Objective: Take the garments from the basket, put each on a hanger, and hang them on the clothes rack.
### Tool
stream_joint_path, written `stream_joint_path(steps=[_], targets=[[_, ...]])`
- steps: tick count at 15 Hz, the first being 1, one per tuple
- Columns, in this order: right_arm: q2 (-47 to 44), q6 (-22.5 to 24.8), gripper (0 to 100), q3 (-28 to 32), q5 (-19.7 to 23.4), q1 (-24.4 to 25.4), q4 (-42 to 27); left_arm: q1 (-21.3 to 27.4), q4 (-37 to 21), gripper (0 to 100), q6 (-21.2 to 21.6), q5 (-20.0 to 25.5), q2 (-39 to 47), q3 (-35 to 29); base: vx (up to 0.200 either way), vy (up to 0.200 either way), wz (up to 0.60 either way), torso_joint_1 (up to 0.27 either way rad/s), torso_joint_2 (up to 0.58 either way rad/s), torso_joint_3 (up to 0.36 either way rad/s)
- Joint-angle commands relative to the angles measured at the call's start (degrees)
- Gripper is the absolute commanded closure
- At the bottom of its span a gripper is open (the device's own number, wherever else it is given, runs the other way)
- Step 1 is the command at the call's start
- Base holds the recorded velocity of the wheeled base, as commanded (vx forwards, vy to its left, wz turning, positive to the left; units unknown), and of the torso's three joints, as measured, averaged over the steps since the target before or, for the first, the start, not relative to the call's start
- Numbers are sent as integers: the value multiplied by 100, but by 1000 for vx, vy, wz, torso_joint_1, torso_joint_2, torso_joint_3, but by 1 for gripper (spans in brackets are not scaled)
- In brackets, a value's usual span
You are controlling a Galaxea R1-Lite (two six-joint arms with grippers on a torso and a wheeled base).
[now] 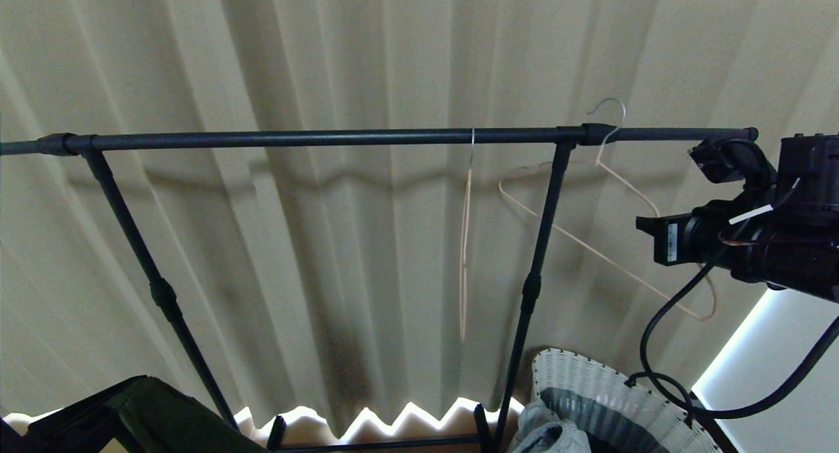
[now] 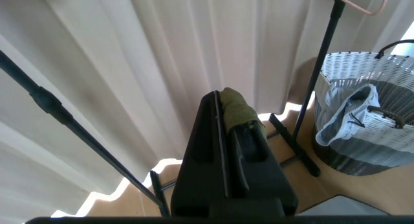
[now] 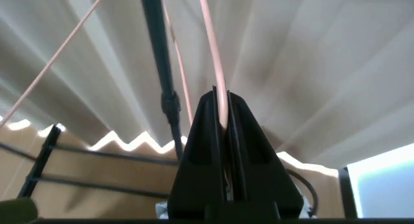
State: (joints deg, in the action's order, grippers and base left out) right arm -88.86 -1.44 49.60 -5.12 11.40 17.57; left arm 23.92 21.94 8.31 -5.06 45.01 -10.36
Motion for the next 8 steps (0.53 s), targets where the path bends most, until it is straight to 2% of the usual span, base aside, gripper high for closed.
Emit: stream_joint_path(steps=[1, 2, 8], targets=[[246, -58, 100, -56, -59, 3, 1, -1, 3, 100, 4, -4, 8, -1, 0, 0, 0, 0, 0, 0], [281, -76, 100, -100, -59, 3, 1, -1, 3, 100, 4, -4, 8, -1, 0, 0, 0, 0, 0, 0], [1134, -67, 100, -856, -138, 3, 1, -1, 3, 100, 4, -4, 17, 17, -200, 0, 0, 1, 4, 6]])
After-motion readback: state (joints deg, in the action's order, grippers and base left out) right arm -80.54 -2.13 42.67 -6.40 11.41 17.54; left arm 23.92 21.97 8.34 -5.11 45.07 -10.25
